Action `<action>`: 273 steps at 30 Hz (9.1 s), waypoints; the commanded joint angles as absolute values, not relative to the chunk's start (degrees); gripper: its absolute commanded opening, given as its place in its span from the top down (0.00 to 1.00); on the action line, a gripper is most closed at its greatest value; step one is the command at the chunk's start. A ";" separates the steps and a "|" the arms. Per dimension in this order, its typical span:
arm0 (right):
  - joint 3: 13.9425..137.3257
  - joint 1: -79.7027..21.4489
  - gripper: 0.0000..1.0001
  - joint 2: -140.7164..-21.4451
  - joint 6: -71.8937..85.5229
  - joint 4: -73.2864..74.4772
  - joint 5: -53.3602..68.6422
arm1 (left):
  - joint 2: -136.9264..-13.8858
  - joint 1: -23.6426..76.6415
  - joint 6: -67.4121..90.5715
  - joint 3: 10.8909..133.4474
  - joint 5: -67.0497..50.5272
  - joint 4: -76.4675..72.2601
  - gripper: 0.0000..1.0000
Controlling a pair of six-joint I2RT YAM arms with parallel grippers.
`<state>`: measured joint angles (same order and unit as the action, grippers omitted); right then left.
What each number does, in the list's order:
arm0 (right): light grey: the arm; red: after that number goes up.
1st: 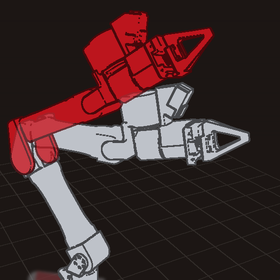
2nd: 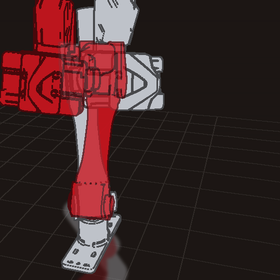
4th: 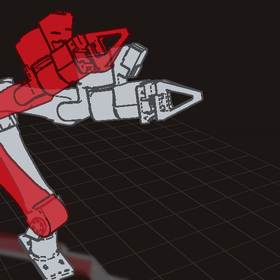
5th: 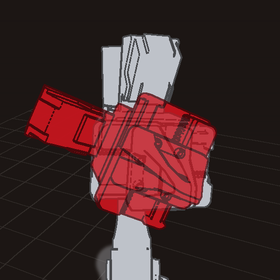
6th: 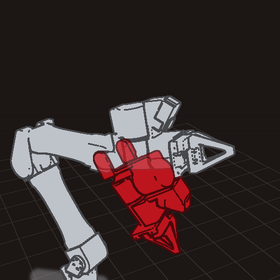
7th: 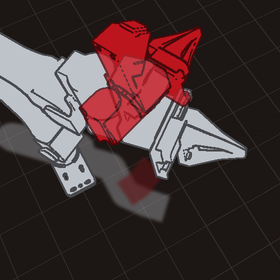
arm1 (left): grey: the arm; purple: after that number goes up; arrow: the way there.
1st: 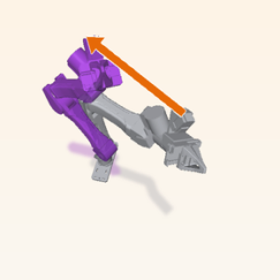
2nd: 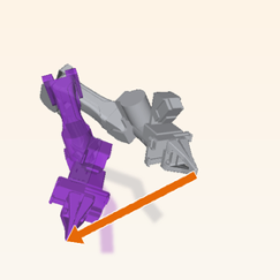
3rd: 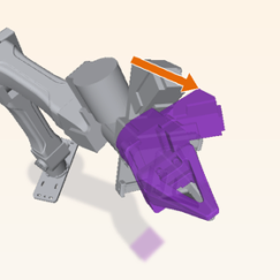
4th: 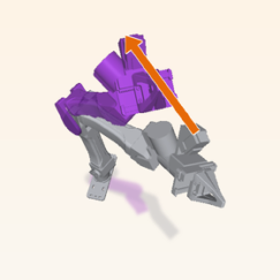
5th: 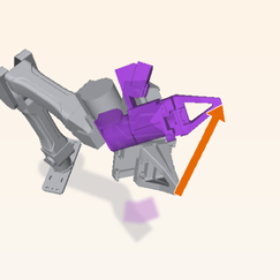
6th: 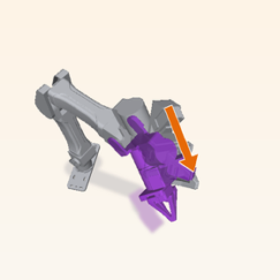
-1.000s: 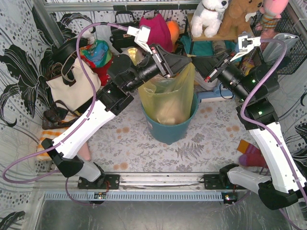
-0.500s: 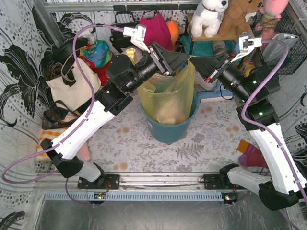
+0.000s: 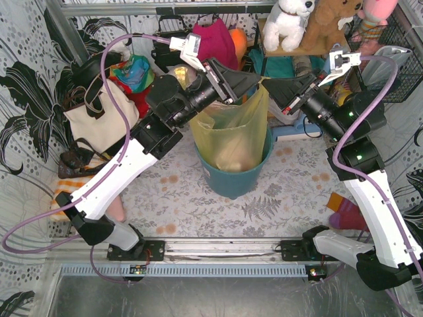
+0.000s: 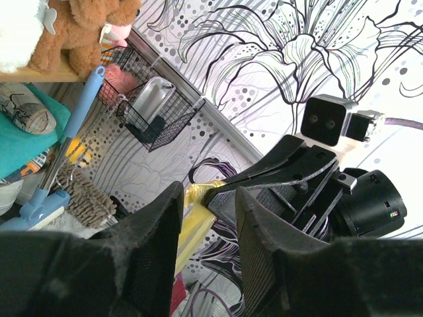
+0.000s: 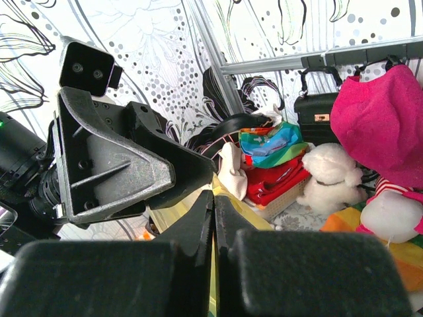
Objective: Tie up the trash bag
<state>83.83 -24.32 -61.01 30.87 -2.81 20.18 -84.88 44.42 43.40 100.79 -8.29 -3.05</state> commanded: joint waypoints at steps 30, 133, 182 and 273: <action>84.02 -24.49 1.00 -60.39 32.00 -6.66 20.92 | -87.60 42.10 49.08 99.89 -13.36 -9.23 0.68; 85.06 -24.52 0.50 -59.58 16.89 -0.19 19.16 | -84.09 38.41 52.81 96.34 -19.00 -10.99 0.47; 76.82 -24.52 0.86 -59.69 13.96 -8.78 27.16 | -97.10 35.63 30.41 119.36 -37.34 7.59 0.49; 72.33 -24.51 0.94 -55.94 21.78 -15.95 34.31 | -90.48 39.45 34.71 112.72 -36.78 3.68 0.44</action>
